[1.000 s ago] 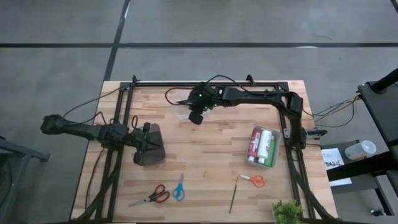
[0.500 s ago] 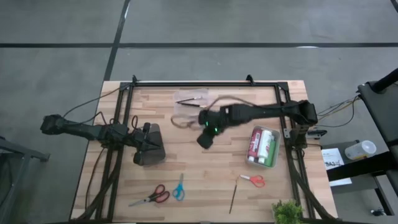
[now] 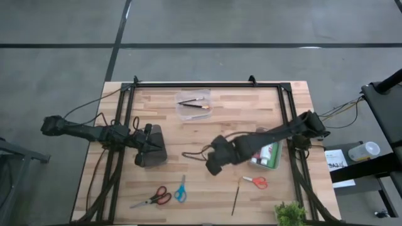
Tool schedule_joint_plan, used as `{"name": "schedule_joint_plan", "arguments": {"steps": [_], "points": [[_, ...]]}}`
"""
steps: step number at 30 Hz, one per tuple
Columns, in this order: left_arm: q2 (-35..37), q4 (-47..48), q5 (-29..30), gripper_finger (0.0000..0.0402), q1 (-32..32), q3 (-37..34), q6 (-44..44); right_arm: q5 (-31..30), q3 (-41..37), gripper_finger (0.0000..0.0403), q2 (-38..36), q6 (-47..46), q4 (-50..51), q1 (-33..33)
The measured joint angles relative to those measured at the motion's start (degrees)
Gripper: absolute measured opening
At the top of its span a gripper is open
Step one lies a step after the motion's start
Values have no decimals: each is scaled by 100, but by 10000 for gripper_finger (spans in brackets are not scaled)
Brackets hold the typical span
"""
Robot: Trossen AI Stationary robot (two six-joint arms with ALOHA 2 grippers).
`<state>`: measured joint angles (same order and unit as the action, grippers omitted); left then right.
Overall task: Pick & Place Paint Supplies
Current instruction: Put the gold paint brush into the transparent bin
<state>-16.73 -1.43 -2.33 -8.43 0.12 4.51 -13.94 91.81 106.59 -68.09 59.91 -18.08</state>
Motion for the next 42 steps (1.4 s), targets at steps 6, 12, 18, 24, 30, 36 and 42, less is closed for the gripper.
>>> {"name": "schedule_joint_plan", "arguments": {"steps": [6, 12, 18, 24, 30, 36, 42], "points": [[2, 0, 0, 51, -2, -2, 0, -16, -19, 45, 0, -1327, 177, -597], [1, 1, 1, 51, -2, -2, 0, -170, -162, 45, 2, -2637, 189, -1070], [0, 1, 1, 51, 0, -2, 0, -170, -572, 45, 2, -4106, 81, -1525], [0, 0, 0, 51, -1, -1, 0, -167, -1109, 45, 4, -5621, -509, -1932], [0, 2, 1, 51, -1, -1, 0, -36, -1537, 45, 169, -6712, -1133, -2110], [0, 1, 1, 51, 0, 0, 0, 489, -1439, 45, 636, -7140, -1068, -2070], [2, 2, 0, 51, 0, 0, 0, 626, -1357, 45, 786, -7216, -946, -2051]]}}
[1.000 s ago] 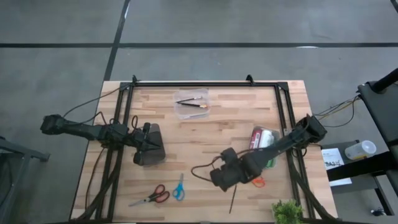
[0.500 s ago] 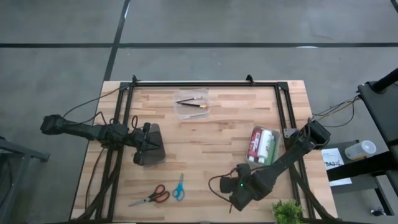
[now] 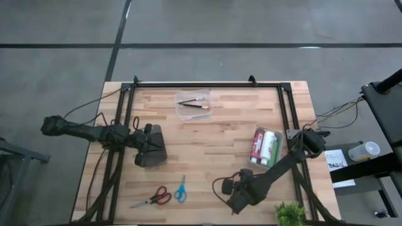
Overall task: Pick & Place Paint Supplies
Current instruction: Put the gold paint brush into the transparent bin
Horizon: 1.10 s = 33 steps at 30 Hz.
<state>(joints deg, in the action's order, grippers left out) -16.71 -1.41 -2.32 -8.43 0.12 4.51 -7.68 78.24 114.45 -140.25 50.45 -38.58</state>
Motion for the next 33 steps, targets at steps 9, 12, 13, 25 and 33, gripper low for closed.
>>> {"name": "schedule_joint_plan", "arguments": {"steps": [9, 12, 13, 25, 33], "points": [[-2, -2, 0, 51, 0, -1, 0, 240, 15, 45, 245, 60, 156, 290], [0, -2, 0, 51, -2, -1, 0, 405, 18, 45, 301, 120, 171, 356], [0, 0, 0, 51, -2, -1, 0, 403, 17, 45, 302, 154, 169, 356], [0, -2, 0, 51, -1, -1, 0, 456, 2, 34, 315, 410, 158, 373], [0, -2, 0, 51, 0, 0, 0, 469, -3, 15, 317, 542, 158, 373]]}}
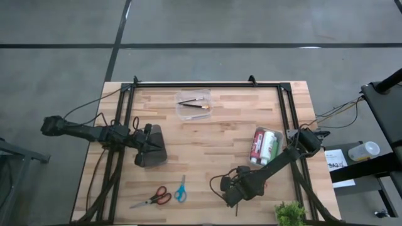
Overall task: Pick & Place Paint Supplies
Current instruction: Put the gold paint brush into the transparent bin
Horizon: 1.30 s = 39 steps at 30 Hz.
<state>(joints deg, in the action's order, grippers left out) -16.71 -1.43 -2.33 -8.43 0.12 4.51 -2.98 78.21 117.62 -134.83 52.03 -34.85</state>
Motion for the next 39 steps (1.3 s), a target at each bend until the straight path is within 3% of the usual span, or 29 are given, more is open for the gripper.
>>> {"name": "schedule_joint_plan", "arguments": {"steps": [9, 19, 24, 28, 32, 39], "points": [[0, 2, 0, 51, 0, -2, 0, -202, 138, 15, -84, 313, 113, -3], [-2, 2, 0, 51, 0, -2, 0, -1590, 441, 15, -707, 1826, 345, 7], [-2, 2, 0, 51, 0, -2, 0, -2208, 467, 14, -1228, 3578, 382, 230], [-4, 2, 0, 51, 0, -2, 0, -2481, 466, 14, -1585, 5685, 375, 616], [-3, 2, 0, 51, -1, -1, 0, -2812, 470, 14, -1804, 7897, 288, 1158], [-1, 1, 0, 51, 0, -2, 0, -2943, 470, 14, -1847, 10564, -339, 2307]]}}
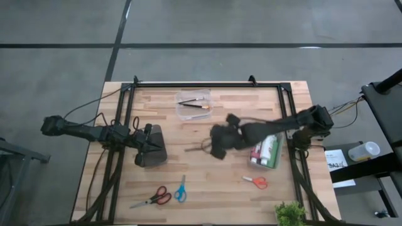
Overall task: Pick & Place Paint Supplies
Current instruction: Put the gold paint brush into the transparent bin
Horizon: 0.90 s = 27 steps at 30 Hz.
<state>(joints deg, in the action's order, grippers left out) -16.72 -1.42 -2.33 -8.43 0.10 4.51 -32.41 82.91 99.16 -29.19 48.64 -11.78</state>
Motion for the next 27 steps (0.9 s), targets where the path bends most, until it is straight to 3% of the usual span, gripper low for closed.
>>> {"name": "schedule_joint_plan", "arguments": {"steps": [8, 13, 19, 27], "points": [[-3, 0, 0, 51, -1, 2, 0, 62, 0, 14, 35, 2854, -1588, 1079], [-1, -1, 0, 51, 0, 1, 0, 809, 0, 14, 35, 4367, -2763, 1580], [1, -1, 0, 51, -2, 0, 0, 1705, 10, 14, 154, 5004, -3669, 2017], [-1, 0, 0, 51, -1, 1, 0, 1452, 349, 14, 961, 5316, -3807, 2450]]}}
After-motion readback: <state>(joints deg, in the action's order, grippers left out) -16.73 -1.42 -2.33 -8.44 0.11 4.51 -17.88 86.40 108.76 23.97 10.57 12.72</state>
